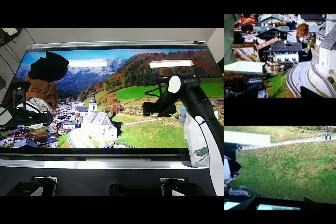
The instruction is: Fold the shirts.
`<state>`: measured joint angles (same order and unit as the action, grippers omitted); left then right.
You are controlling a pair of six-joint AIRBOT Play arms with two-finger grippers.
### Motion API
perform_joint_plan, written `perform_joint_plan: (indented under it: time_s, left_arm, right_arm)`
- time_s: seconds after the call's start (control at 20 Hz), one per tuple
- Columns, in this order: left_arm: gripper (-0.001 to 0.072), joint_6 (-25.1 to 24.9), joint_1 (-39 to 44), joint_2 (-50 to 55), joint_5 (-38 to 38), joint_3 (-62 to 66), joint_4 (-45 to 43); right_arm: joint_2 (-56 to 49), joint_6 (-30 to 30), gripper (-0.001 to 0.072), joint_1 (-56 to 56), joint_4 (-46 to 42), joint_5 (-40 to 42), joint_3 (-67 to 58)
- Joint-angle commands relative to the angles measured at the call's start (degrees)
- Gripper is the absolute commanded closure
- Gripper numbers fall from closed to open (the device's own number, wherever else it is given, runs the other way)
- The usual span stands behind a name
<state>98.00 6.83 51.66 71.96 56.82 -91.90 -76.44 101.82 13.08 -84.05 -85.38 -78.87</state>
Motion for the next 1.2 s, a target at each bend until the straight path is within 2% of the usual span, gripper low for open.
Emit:
perform_joint_plan:
  time_s: [0.0,0.4,0.55,0.8,1.0,1.05,1.1,1.15]
  left_arm:
    - [0.0102,0.0,0.0,0.0,0.0,0.0,0.0]
    - [0.0102,0.0,0.0,0.0,-0.3,0.0,0.0]
    - [0.0102,0.0,0.0,0.8,-6.6,0.0,0.0]
    - [0.0102,0.0,0.0,0.9,-7.1,0.0,0.0]
    - [0.0101,0.2,0.1,1.0,-7.9,0.0,1.4]
    - [0.0073,0.7,0.0,1.0,-11.4,0.1,1.5]
    - [0.0012,5.6,-0.6,1.1,-14.8,0.7,1.2]
    - [0.001,12.4,-2.6,1.7,-17.6,2.0,1.2]
  right_arm:
    - [0.0,0.0,0.0028,0.0,0.0,0.0,0.0]
    - [0.0,0.0,0.0029,0.0,0.0,0.0,0.0]
    - [0.0,0.0,0.003,0.0,0.0,1.7,0.0]
    - [-0.1,0.0,0.0033,0.0,0.0,1.9,0.0]
    - [-0.1,0.0,0.0012,0.0,-0.1,9.0,0.0]
    - [-0.1,0.0,0.0012,0.0,-0.1,11.4,0.0]
    - [-0.1,-0.2,0.0012,0.0,-0.2,14.2,0.0]
    - [-0.1,-0.2,0.0013,0.0,-0.2,16.2,0.0]
